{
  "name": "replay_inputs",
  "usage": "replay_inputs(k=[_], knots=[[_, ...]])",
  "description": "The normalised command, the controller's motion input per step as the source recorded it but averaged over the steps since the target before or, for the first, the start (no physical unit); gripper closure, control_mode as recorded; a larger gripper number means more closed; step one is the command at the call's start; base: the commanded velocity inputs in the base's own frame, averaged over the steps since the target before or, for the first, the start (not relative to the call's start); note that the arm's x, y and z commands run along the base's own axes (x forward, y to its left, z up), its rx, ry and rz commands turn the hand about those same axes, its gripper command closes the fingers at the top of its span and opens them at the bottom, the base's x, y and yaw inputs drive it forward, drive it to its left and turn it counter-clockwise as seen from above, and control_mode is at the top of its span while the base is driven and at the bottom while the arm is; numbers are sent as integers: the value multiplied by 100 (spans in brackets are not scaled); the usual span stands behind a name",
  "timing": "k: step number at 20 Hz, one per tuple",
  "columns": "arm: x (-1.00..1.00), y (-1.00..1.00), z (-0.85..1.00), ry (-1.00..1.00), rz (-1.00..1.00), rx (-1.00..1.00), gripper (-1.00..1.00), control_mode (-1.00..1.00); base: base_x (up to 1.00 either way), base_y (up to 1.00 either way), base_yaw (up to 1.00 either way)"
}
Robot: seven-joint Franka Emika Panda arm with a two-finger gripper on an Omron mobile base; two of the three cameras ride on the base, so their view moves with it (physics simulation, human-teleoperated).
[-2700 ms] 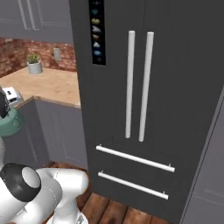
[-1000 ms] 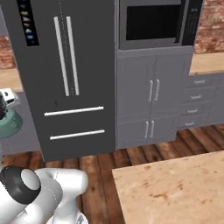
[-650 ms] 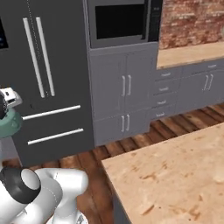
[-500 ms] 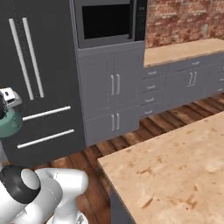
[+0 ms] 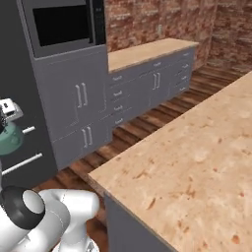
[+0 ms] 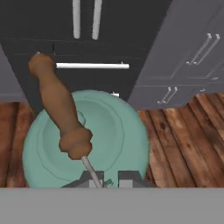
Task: The kettle is done boiling. Turn off the stove, then wait for 300 timesteps before moving the kettle to the dining table.
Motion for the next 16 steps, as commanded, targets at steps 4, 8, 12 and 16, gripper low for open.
replay_inputs(k=[4,8,12,16], knots=[[0,0,0,0,0,0,100,100,0,-26,-58],[0,0,0,0,0,0,100,100,-1,-28,-55],[0,0,0,0,0,0,100,100,-15,-31,-47],[0,0,0,0,0,0,100,100,-14,-24,-39]])
